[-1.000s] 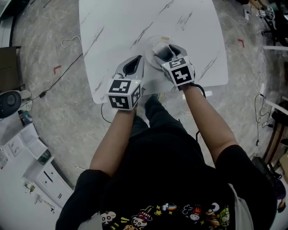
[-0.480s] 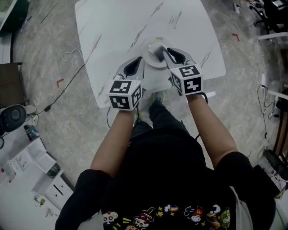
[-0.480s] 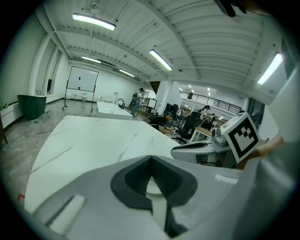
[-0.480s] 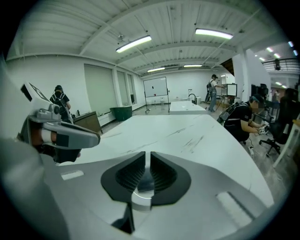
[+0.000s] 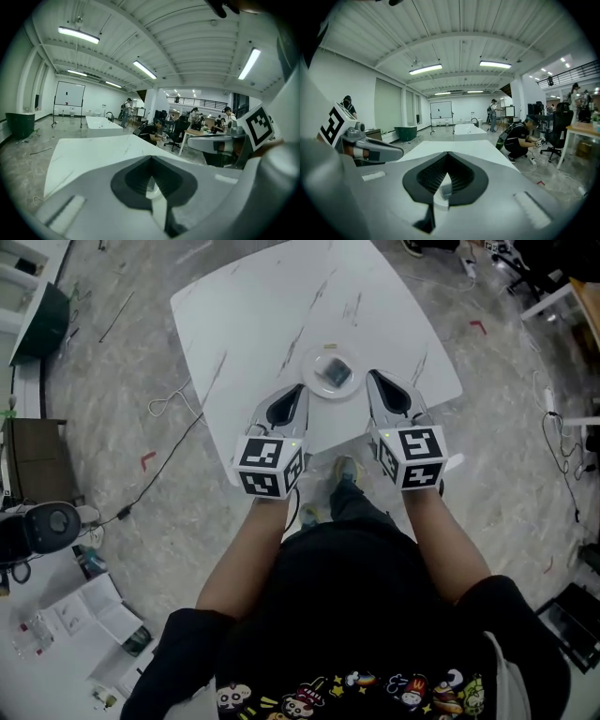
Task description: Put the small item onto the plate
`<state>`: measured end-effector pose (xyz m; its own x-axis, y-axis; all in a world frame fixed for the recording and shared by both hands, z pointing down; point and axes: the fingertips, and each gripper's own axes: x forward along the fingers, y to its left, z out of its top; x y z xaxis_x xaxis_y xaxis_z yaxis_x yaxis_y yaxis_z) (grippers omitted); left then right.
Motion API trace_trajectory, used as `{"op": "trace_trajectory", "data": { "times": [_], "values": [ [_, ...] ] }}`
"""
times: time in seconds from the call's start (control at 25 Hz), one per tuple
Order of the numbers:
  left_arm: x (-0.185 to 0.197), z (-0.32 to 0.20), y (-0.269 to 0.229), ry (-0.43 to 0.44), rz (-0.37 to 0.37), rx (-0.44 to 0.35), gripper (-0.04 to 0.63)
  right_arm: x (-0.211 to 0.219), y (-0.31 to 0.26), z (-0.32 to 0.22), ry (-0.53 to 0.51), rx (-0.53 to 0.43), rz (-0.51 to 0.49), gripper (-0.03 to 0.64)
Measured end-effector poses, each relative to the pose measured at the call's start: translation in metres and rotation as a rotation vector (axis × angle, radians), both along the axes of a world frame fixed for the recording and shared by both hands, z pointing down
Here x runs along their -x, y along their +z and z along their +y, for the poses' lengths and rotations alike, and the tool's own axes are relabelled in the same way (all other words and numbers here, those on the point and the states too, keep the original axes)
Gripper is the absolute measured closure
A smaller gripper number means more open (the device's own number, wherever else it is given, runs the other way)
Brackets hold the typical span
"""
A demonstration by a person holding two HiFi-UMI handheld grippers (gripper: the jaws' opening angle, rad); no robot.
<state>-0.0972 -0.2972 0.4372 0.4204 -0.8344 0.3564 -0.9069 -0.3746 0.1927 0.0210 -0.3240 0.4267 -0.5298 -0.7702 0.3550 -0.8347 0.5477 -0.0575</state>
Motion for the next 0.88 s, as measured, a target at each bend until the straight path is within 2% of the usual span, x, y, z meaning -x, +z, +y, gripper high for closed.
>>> {"op": "trace_trajectory", "data": {
  "times": [0.16, 0.4, 0.88],
  "values": [
    [0.003, 0.015, -0.036, 0.0, -0.004, -0.078, 0.595, -0.009, -0.031, 0.022, 0.028, -0.049, -0.021, 0.598],
    [0.008, 0.014, -0.05, -0.023, -0.011, -0.143, 0.595, -0.008, -0.026, 0.02, 0.047, -0.06, -0.002, 0.598],
    [0.008, -0.003, -0.041, -0.055, -0.02, -0.13, 0.595, -0.008, -0.028, -0.004, 0.02, -0.067, 0.01, 0.598]
  ]
}}
